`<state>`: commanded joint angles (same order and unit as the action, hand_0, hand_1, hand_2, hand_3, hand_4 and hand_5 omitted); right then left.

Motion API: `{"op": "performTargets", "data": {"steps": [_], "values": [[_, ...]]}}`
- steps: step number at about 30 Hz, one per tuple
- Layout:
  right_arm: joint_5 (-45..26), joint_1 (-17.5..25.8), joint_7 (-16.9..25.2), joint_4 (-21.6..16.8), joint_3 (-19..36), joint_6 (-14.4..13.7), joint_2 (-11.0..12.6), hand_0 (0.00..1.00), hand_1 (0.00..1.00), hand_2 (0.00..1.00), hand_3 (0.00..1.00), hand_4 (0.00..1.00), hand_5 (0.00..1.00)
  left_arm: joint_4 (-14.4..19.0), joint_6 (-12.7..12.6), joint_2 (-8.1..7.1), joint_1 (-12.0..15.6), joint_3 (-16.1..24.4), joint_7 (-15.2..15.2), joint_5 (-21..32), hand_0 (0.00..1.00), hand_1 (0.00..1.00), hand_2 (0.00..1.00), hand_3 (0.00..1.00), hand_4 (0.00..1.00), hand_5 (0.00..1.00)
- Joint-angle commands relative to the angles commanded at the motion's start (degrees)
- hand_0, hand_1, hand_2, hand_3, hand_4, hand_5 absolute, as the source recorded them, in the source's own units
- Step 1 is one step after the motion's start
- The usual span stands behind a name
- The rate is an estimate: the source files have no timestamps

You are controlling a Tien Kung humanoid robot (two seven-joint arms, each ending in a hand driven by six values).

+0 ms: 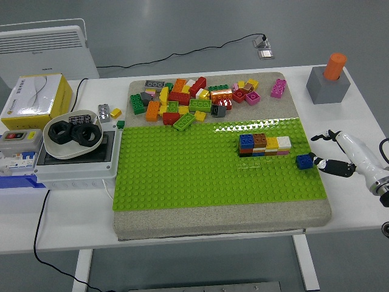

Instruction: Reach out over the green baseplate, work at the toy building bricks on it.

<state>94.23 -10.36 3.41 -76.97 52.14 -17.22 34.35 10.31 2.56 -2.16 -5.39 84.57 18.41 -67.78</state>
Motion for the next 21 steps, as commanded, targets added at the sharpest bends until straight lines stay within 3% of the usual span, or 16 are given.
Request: {"op": "performTargets", "data": {"steps": [10,21], "values": [[0.2,0.0,-0.6,-0.4,0.0,2.2,0.2,0.802,0.792,0.778,0.656,0.674,0.233,0.0,0.0,-0.14,-0.1,0.1,-0.2,-0.1,0.615,0.523,0.616,0.743,0.998,0.998],[9.1,-2.2,-4.6,-2.0,-0.9,7.5,0.5,0.822,0.806,0.79,0.657,0.683,0.224,0.0,0.1,-0.19,-0.1,0.0,-0.3,-0.2,0.615,0.521,0.614,0.742,0.998,0.998]]}}
